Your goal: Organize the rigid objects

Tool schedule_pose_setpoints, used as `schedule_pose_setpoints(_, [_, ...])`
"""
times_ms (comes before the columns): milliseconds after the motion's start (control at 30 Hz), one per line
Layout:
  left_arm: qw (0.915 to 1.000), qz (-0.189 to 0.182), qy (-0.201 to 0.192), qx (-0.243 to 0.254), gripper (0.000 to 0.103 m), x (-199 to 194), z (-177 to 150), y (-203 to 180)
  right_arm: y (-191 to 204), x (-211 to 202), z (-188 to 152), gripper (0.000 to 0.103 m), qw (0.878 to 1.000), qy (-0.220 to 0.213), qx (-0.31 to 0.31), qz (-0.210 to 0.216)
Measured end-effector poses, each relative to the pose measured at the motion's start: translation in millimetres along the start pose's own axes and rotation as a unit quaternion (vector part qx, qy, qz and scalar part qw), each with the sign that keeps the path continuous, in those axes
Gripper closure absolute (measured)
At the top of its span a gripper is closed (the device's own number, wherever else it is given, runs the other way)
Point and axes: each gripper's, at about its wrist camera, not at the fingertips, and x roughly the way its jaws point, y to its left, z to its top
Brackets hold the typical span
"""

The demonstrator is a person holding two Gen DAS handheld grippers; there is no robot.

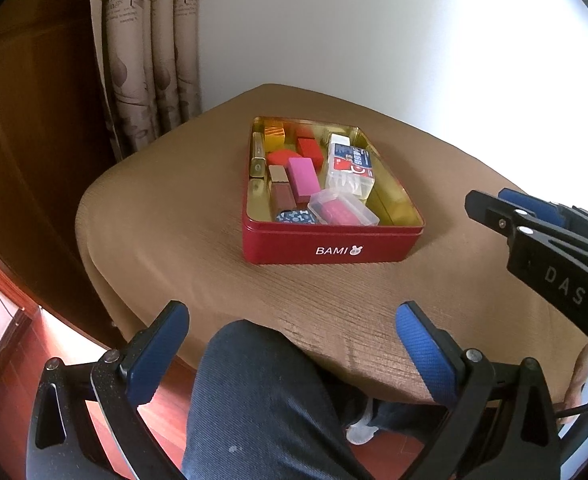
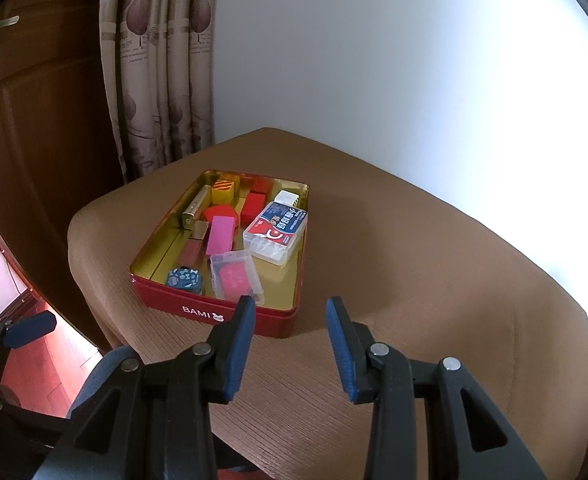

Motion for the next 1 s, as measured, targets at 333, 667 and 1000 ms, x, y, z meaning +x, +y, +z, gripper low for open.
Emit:
schedule_pose_setpoints(333, [1.0,-0.001,0.0,0.008,0.001,0.7,-1.3,-2.2,-2.4,2.4,-0.4,0.065,1.0,0.003,0.0,0.003])
schedule_pose_setpoints(667, [0.9999,0.001,0.01,0.003,0.001,3.4,-0.4,-2.4,-2.7,5.0,-2.9,0.065,1.0,0.008,0.002,0.001])
schedule_pose_setpoints(1000, [0.9999,0.003,0.015,0.003,0.001,5.2,-0.9,-1.2,-3.6,6.0,-3.6,0.065,1.0,0.009,0.001,0.0])
